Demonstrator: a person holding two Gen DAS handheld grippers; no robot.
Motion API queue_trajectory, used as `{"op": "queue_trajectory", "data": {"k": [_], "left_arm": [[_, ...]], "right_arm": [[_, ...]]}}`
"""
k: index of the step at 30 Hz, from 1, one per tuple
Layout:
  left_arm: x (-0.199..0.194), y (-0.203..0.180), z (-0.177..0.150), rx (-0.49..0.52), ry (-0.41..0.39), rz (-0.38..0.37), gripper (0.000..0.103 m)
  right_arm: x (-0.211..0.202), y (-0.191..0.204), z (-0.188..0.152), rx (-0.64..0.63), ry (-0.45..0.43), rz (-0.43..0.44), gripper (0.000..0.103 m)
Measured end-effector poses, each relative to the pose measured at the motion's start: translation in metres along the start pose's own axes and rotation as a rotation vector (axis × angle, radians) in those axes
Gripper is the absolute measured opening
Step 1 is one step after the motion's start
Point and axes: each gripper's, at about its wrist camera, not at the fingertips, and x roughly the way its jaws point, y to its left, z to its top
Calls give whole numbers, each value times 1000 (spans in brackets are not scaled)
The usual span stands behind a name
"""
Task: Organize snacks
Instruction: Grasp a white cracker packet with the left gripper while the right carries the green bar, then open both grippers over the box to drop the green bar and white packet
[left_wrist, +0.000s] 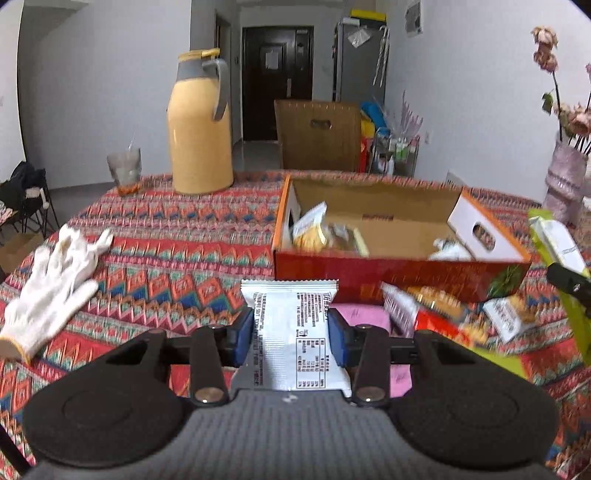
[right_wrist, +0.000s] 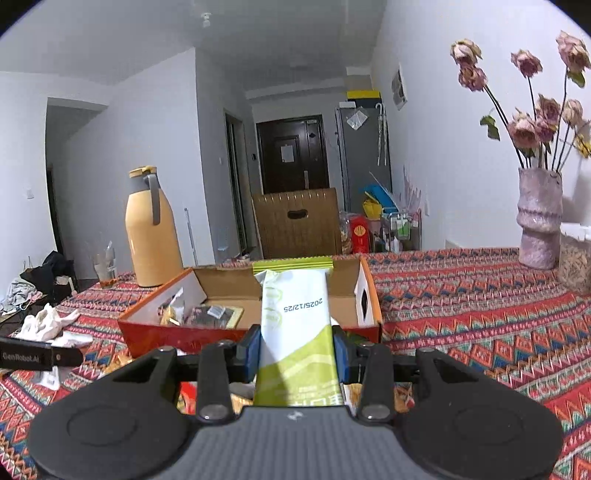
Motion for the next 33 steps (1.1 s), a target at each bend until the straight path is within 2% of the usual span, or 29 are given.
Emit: {"op": "queue_trajectory", "data": {"k": [6, 15, 21, 28, 31, 33], "left_arm": [[1, -10, 28, -2, -70, -10, 43], [18, -30, 65, 6, -115, -46, 43], [42, -42, 83, 3, -108, -56, 43], [77, -48, 96, -20, -89, -53, 42], [92, -51, 97, -24, -83, -40, 42], [100, -51, 97, -26, -100, -6, 42]], "right_arm": [[17, 5, 19, 0, -26, -4, 38], [54, 9, 46, -7, -40, -26, 38], [82, 7, 62, -1, -40, -35, 38], [117, 4, 64, 0, -14, -43, 38], [129, 1, 59, 6, -4, -50, 38], [136, -3, 56, 15, 1, -53, 38]]}}
